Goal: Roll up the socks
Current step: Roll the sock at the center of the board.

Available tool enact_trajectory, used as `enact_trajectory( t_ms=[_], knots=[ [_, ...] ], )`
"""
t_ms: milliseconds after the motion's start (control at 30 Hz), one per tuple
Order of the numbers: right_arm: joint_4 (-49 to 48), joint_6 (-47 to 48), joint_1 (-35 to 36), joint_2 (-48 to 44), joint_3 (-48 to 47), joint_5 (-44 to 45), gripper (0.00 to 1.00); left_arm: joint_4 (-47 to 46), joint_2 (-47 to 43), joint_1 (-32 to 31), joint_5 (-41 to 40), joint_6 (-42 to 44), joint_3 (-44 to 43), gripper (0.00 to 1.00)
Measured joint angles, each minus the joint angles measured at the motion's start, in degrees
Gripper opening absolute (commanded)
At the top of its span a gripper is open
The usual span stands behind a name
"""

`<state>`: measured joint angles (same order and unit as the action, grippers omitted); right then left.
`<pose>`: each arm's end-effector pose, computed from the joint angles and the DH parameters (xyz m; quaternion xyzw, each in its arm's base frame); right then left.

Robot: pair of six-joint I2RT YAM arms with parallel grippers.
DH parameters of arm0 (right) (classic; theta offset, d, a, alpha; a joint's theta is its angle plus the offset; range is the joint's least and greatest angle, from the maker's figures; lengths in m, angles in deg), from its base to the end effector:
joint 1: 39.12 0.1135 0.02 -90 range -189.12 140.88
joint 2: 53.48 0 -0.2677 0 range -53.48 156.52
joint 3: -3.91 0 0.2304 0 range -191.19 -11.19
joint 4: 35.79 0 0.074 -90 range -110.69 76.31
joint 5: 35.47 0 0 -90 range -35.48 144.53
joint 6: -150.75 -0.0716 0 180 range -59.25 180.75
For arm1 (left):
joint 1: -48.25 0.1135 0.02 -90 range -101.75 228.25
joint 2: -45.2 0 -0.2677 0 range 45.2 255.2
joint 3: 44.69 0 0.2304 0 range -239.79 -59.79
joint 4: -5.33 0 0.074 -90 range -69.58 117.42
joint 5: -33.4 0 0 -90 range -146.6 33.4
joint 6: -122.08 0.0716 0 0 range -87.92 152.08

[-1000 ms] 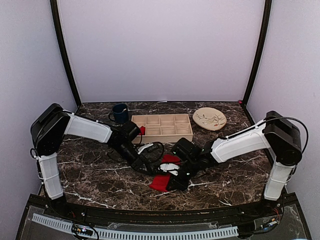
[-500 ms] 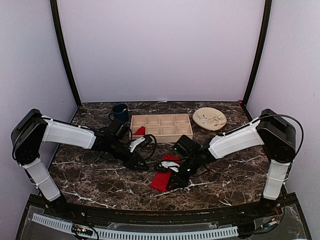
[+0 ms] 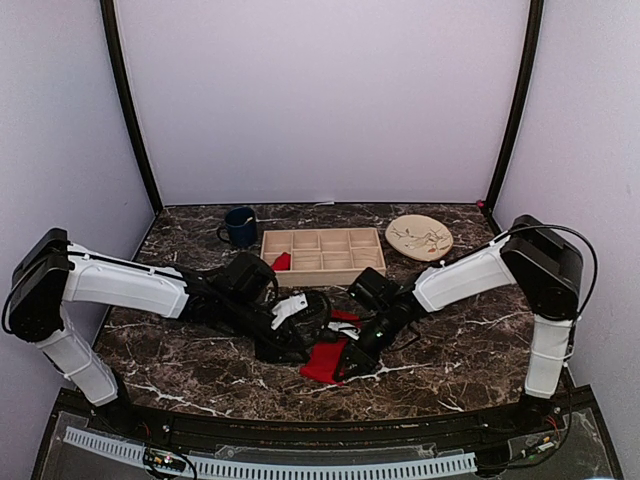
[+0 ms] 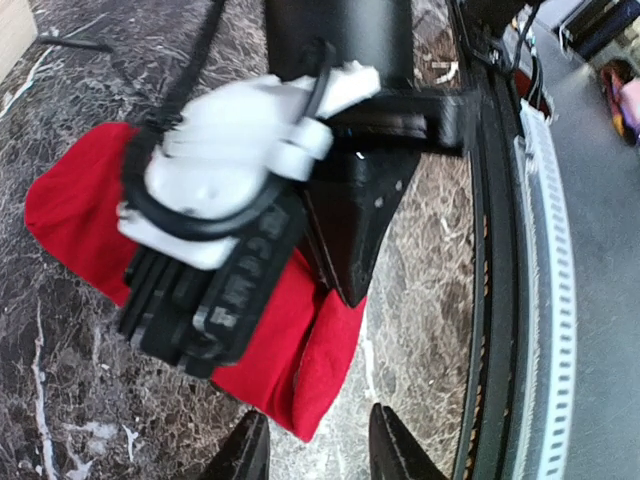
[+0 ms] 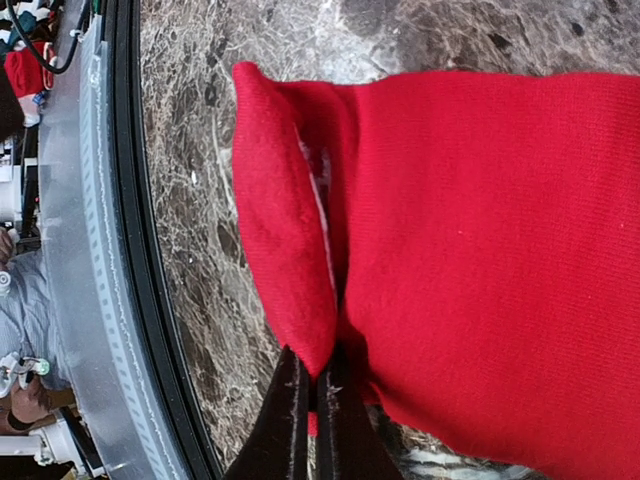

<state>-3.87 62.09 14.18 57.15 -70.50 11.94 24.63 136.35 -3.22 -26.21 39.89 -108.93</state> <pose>0.1688 0.3075 0.1103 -0.4810 0.7812 0.3979 0.0026 0.1740 -0.2766 0.1789 0.5278 0.7299 -0.3596 0.2436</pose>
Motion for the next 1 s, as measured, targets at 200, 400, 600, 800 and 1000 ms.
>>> enact_trajectory(
  t_ms=[200, 400, 600, 800, 1000],
  knots=[
    [0.9, -0.4, -0.8, 1.1, -0.3, -3.0, 0.00, 2.2, 0.2, -3.0, -5.4, 4.6, -0.3, 0.36],
    [2.8, -0.4, -1.1, 2.6, -1.7, -5.1, 0.00, 4.4, 3.5, -4.9, -9.1, 8.6, -2.2, 0.36],
    [3.4, -0.4, -1.2, 3.0, -1.9, -6.1, 0.00, 6.2, 5.2, -6.0, -10.3, 11.1, -3.5, 0.36],
    [4.1, -0.4, -1.2, 3.7, -2.0, -7.6, 0.00, 6.6, 5.7, -6.9, -10.4, 12.8, -4.5, 0.34],
    [4.6, -0.4, -1.6, 4.4, -2.2, -8.9, 0.00, 7.0, 5.7, -7.8, -10.4, 13.5, -4.5, 0.32]
  ],
)
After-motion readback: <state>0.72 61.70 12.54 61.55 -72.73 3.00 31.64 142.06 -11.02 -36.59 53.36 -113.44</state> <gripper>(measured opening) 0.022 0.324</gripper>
